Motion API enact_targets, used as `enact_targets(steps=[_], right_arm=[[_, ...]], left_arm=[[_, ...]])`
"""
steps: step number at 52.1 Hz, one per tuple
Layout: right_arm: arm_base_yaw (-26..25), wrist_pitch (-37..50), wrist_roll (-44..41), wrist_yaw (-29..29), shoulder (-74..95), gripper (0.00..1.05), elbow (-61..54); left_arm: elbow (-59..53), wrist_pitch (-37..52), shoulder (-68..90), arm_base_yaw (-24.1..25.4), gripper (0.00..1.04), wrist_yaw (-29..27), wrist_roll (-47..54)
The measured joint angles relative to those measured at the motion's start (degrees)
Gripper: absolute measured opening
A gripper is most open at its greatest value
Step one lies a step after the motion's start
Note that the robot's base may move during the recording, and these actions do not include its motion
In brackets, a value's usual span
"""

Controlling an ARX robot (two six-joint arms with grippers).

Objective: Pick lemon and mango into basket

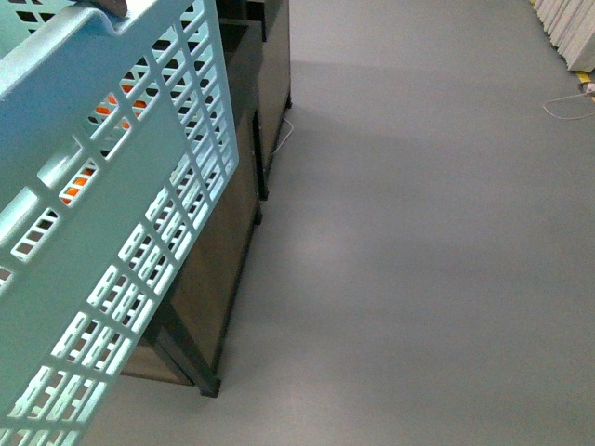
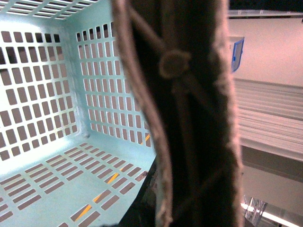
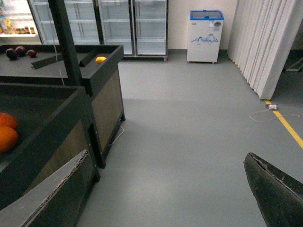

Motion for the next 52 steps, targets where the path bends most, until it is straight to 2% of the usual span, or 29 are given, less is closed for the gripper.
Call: enact_targets(steps=[52], right_arm=[[0.0, 0.0, 0.0, -0.1, 0.0, 0.96, 0.0]], left_arm=[[-0.2, 0.0, 0.0, 0.0, 0.04, 0.0, 0.2]])
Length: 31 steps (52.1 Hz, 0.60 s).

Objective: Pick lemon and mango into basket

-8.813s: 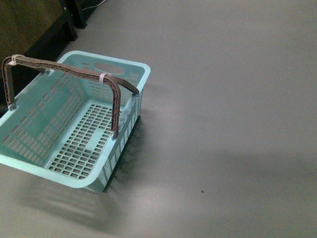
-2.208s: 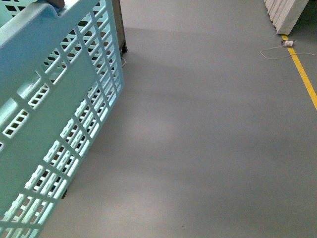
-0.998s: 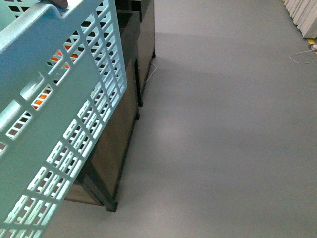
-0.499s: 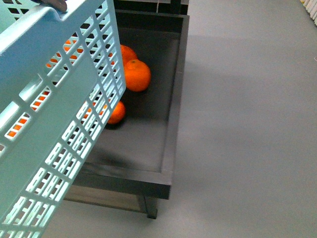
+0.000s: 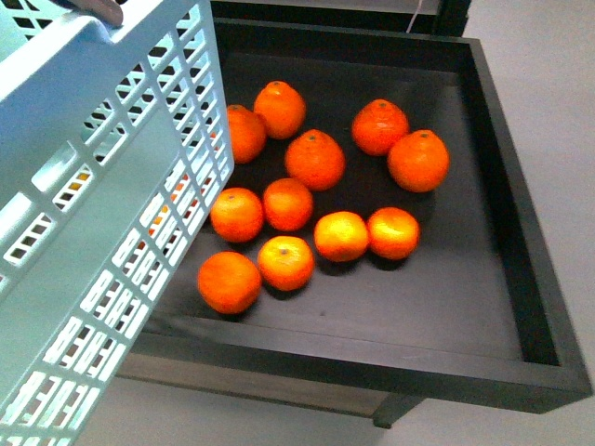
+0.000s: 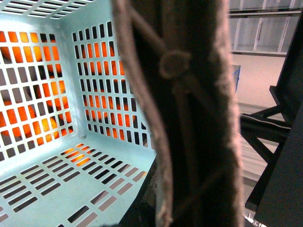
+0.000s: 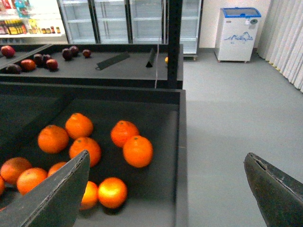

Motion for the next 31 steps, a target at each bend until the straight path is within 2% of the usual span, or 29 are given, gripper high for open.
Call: enact_targets(steps=[31], right_arm=[[0.0, 0.0, 0.0, 0.0, 0.0, 0.96, 0.0]], left_arm=[[-0.1, 0.0, 0.0, 0.0, 0.04, 0.0, 0.0]])
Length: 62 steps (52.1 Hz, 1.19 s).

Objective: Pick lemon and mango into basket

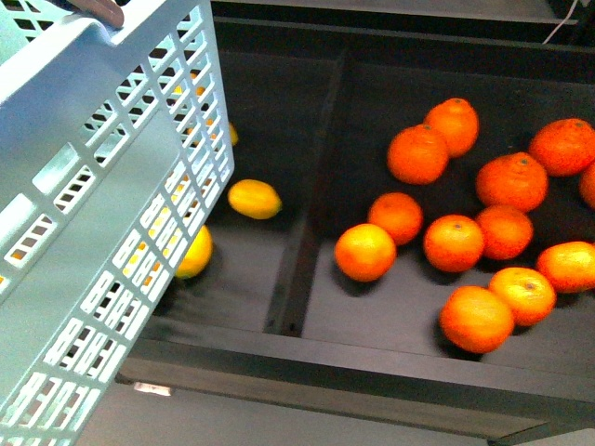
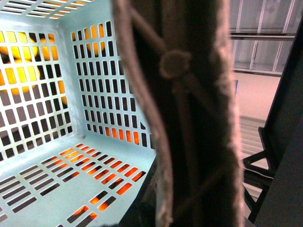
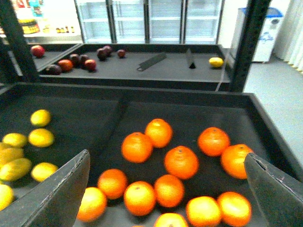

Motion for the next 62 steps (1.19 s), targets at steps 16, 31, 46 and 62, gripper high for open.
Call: enact_targets(steps=[16, 31, 46, 62], right_arm=[[0.0, 0.0, 0.0, 0.1, 0.0, 0.96, 0.0], [0.0, 0.0, 0.0, 0.1, 0.0, 0.96, 0.0], [0.0, 0.0, 0.0, 0.2, 0.0, 0.96, 0.0], [0.0, 0.0, 0.0, 0.2, 0.0, 0.96, 0.0]], left_arm=[[0.0, 0.0, 0.0, 0.0, 0.04, 0.0, 0.0], [0.0, 0.0, 0.0, 0.0, 0.04, -0.1, 0.1], [0.0, 0.0, 0.0, 0.0, 0.04, -0.1, 0.1], [-0.1, 0.0, 0.0, 0.0, 0.04, -0.1, 0.0]])
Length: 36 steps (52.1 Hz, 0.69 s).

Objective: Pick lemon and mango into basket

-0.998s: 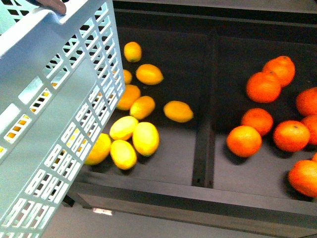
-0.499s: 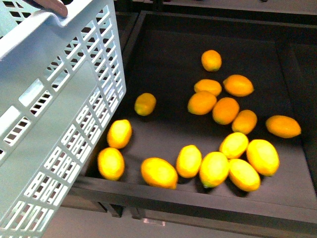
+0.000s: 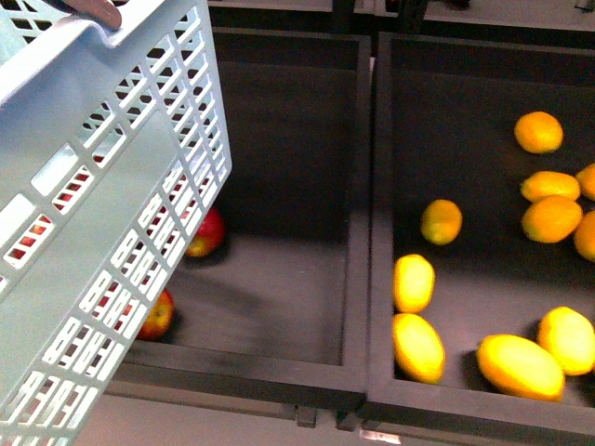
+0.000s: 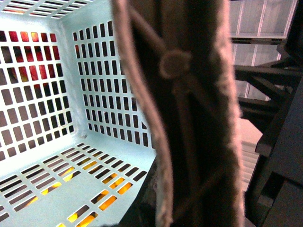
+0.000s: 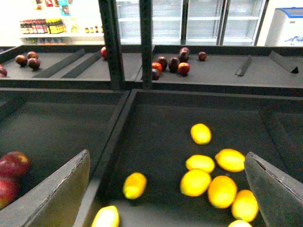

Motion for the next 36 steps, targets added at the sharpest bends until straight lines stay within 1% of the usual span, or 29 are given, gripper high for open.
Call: enact_targets(steps=[23, 32, 36], right_arm=[[0.0, 0.0, 0.0, -0.3, 0.0, 0.96, 0.0], [0.0, 0.0, 0.0, -0.6, 0.0, 0.96, 0.0], [0.0, 0.0, 0.0, -0.5, 0.0, 0.96, 0.0]], left_arm=[[0.0, 0.0, 0.0, 0.0, 0.04, 0.1, 0.1], [0.0, 0.0, 0.0, 0.6, 0.04, -1.4, 0.8], [0.0, 0.0, 0.0, 0.4, 0.04, -0.7, 0.9]])
